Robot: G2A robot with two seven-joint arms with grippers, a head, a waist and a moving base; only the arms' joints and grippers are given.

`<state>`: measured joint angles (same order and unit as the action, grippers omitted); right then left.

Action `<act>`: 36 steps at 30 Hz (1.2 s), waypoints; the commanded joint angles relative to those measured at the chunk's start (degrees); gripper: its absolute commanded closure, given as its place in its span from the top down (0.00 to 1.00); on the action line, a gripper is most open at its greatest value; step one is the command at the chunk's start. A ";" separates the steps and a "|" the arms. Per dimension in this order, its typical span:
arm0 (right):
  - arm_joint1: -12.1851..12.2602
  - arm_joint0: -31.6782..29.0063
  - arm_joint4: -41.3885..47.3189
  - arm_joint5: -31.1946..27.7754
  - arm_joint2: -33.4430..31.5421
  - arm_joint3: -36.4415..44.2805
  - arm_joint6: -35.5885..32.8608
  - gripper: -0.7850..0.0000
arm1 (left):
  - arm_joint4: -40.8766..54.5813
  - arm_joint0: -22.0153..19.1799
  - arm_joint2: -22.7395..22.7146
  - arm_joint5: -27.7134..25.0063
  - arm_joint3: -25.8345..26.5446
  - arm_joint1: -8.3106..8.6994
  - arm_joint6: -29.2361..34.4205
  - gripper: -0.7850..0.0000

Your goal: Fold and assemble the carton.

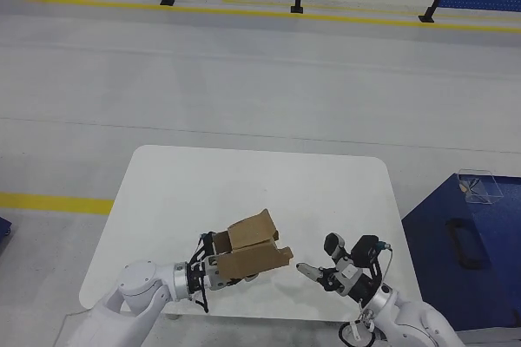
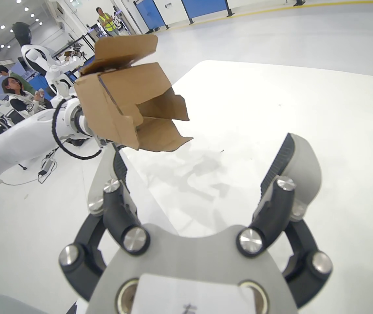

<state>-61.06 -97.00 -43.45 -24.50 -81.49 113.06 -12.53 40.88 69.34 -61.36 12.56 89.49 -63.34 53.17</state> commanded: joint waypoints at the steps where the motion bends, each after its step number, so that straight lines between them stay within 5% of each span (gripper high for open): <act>1: -0.21 1.77 -0.38 0.92 1.42 -1.19 -0.09 1.00 | -0.55 -0.07 0.43 -0.32 0.22 -0.05 0.31 0.00; 16: -1.12 4.81 -3.63 1.97 7.65 -1.97 1.08 1.00 | -4.20 0.57 1.11 -3.49 1.60 0.12 2.93 0.00; 36: -1.03 2.85 -2.63 4.38 2.72 0.70 3.24 1.00 | -6.85 2.28 1.08 -5.37 2.76 0.49 4.49 0.00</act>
<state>-62.07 -94.29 -45.78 -20.20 -78.96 113.81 -9.07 34.03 71.55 -60.21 7.20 92.19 -62.86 57.82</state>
